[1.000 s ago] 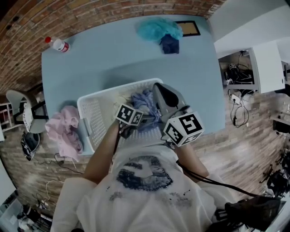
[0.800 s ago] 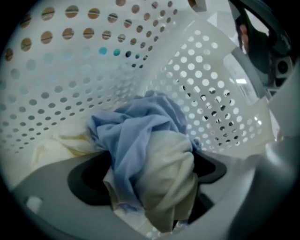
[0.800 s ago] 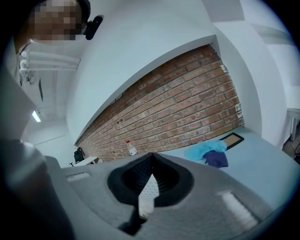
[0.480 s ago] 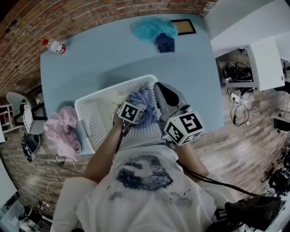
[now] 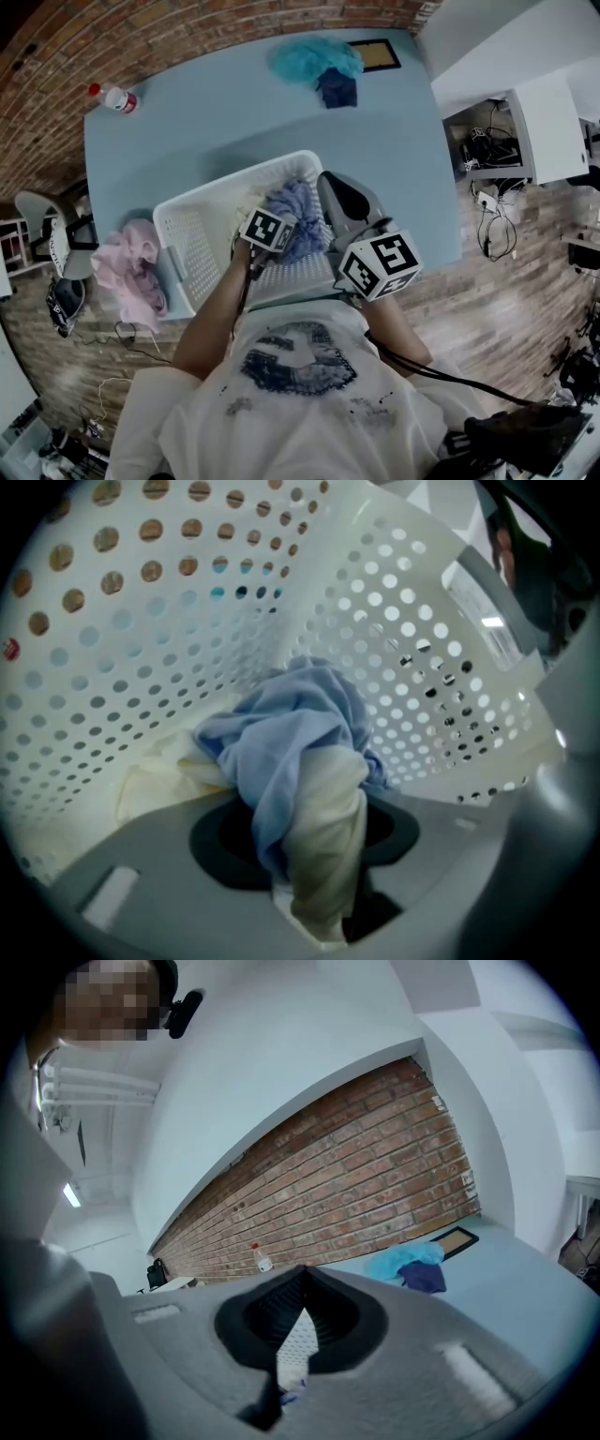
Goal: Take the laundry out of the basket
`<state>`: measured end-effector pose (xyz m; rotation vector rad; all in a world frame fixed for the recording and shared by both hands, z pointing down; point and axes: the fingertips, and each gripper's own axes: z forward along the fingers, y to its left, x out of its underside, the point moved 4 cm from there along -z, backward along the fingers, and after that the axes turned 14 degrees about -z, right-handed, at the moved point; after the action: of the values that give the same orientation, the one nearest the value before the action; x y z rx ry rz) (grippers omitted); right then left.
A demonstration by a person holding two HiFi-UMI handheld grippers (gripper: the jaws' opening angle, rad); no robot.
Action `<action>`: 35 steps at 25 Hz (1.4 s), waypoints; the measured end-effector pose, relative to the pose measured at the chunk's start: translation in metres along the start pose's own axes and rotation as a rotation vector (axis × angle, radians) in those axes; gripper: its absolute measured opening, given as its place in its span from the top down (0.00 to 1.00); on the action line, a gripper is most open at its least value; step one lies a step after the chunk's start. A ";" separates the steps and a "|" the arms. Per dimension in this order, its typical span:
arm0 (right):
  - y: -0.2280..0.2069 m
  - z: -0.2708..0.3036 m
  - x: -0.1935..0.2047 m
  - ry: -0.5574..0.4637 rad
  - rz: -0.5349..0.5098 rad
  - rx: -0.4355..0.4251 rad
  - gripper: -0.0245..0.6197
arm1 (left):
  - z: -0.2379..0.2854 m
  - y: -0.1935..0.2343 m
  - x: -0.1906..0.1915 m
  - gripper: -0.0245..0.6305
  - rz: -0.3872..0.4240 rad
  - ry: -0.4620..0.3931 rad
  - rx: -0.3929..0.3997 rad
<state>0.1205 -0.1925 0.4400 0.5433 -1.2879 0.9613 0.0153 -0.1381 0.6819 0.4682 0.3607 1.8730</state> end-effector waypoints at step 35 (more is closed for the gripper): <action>0.058 -0.061 -0.021 -0.073 -0.100 -0.138 0.97 | -0.176 -0.035 0.022 0.64 -0.116 -0.544 -0.109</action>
<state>0.1057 -0.1190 0.3958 0.5338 -1.3689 0.7695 -0.0480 -0.1093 0.5151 0.8351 -0.0778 1.5680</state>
